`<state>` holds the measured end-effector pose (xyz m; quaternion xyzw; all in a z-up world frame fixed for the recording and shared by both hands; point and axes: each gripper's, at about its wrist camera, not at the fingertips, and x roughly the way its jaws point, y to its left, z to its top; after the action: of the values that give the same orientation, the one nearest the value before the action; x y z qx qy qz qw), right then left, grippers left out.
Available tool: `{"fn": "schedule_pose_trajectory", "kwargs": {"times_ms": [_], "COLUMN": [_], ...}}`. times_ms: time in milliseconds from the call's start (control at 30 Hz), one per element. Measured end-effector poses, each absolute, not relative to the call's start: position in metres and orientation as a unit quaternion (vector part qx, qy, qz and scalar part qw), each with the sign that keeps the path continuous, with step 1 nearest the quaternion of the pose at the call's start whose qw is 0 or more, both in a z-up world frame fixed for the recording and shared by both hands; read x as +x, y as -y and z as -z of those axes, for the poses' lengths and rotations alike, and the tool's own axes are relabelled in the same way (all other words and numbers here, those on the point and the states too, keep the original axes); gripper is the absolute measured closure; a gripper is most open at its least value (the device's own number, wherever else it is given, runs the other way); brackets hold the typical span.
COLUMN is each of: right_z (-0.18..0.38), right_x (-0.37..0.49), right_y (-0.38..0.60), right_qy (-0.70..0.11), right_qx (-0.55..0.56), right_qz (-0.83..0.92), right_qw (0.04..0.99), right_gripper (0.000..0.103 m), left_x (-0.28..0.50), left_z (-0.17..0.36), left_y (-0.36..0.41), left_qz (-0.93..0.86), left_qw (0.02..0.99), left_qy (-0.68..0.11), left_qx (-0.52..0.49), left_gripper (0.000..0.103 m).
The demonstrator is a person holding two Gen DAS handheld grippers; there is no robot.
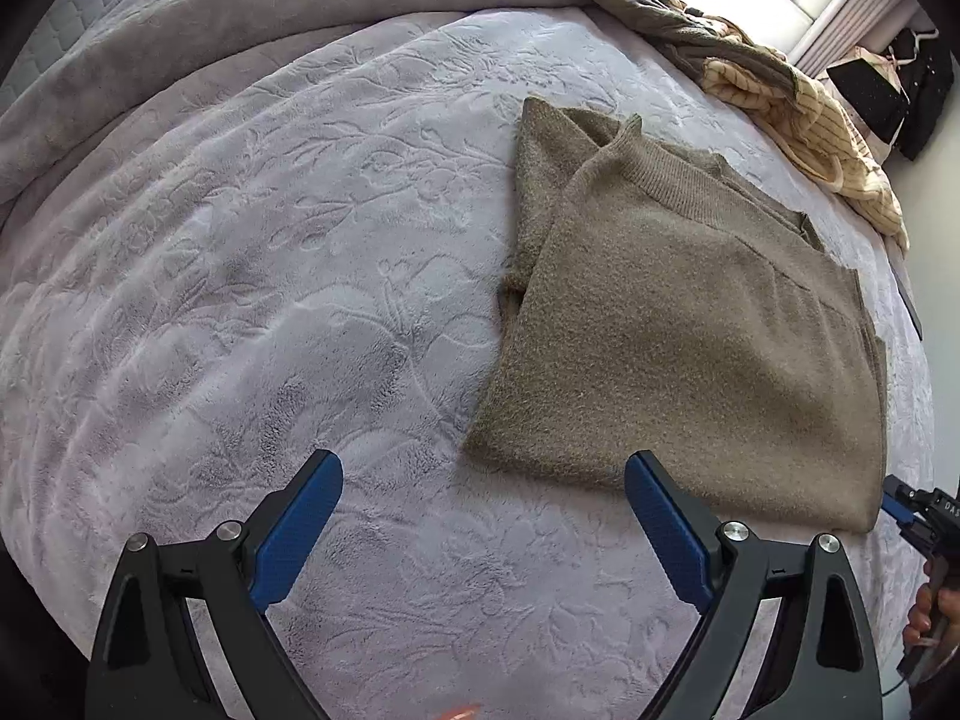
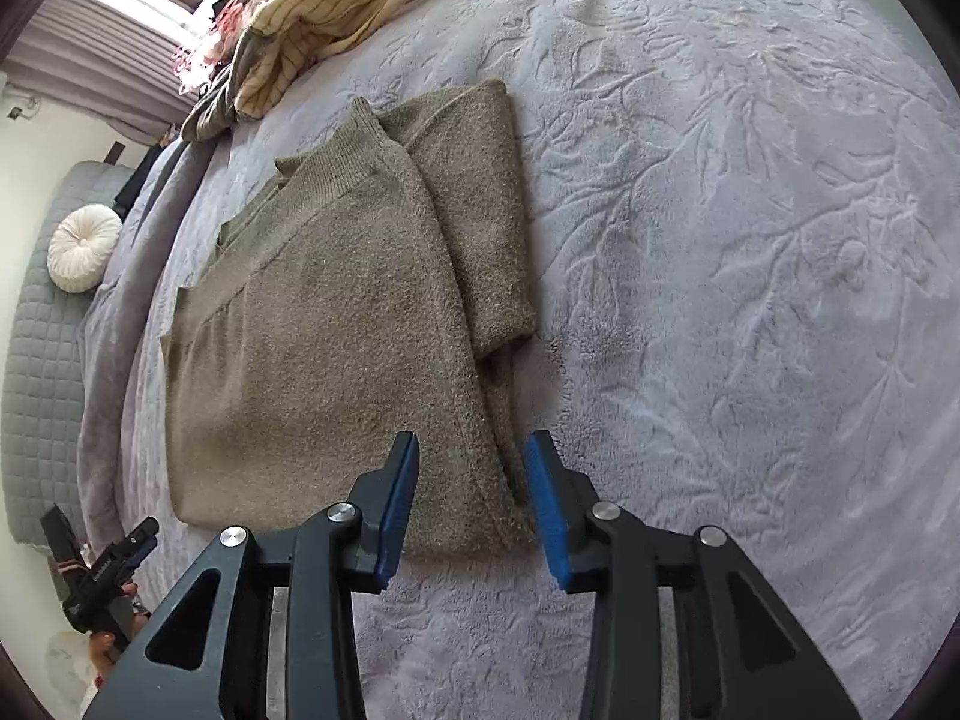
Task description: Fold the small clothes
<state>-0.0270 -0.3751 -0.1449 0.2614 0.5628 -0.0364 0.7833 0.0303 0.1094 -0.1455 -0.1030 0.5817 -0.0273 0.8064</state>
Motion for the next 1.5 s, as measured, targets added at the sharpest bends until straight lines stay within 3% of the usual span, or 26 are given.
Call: {"fn": "schedule_pose_trajectory", "kwargs": {"times_ms": [67, 100, 467, 533, 800, 1000, 1500], "right_z": [0.151, 0.151, 0.169, 0.166, 0.133, 0.129, 0.140], "right_x": [-0.024, -0.023, -0.037, -0.041, -0.066, -0.084, -0.068], "right_y": [0.373, 0.369, 0.378, 0.379, 0.363, 0.353, 0.309], "right_qy": [-0.571, -0.578, -0.589, -0.590, -0.608, -0.625, -0.634], "right_qx": [0.265, 0.252, 0.229, 0.242, 0.208, 0.229, 0.271], "right_qz": [0.019, 0.020, 0.052, 0.062, 0.074, 0.056, -0.021], "right_qw": [0.777, 0.776, 0.774, 0.768, 0.762, 0.744, 0.723], "right_gripper": [0.097, 0.097, 0.096, 0.086, 0.082, 0.067, 0.067], "left_x": [0.033, 0.033, 0.029, 0.025, 0.013, 0.006, -0.008], "left_z": [0.146, 0.148, 0.153, 0.148, 0.128, 0.114, 0.100], "left_y": [-0.108, -0.106, -0.068, -0.060, -0.033, -0.023, -0.031], "left_qz": [0.027, 0.028, 0.055, 0.059, 0.068, 0.060, 0.031], "left_qw": [0.803, 0.802, 0.788, 0.787, 0.774, 0.767, 0.760], "left_qy": [-0.587, -0.590, -0.610, -0.612, -0.629, -0.637, -0.649], "left_qx": [-0.095, -0.090, -0.059, -0.047, -0.029, -0.035, -0.016], "left_gripper": [0.008, 0.008, 0.008, 0.008, 0.008, 0.008, 0.008]}}
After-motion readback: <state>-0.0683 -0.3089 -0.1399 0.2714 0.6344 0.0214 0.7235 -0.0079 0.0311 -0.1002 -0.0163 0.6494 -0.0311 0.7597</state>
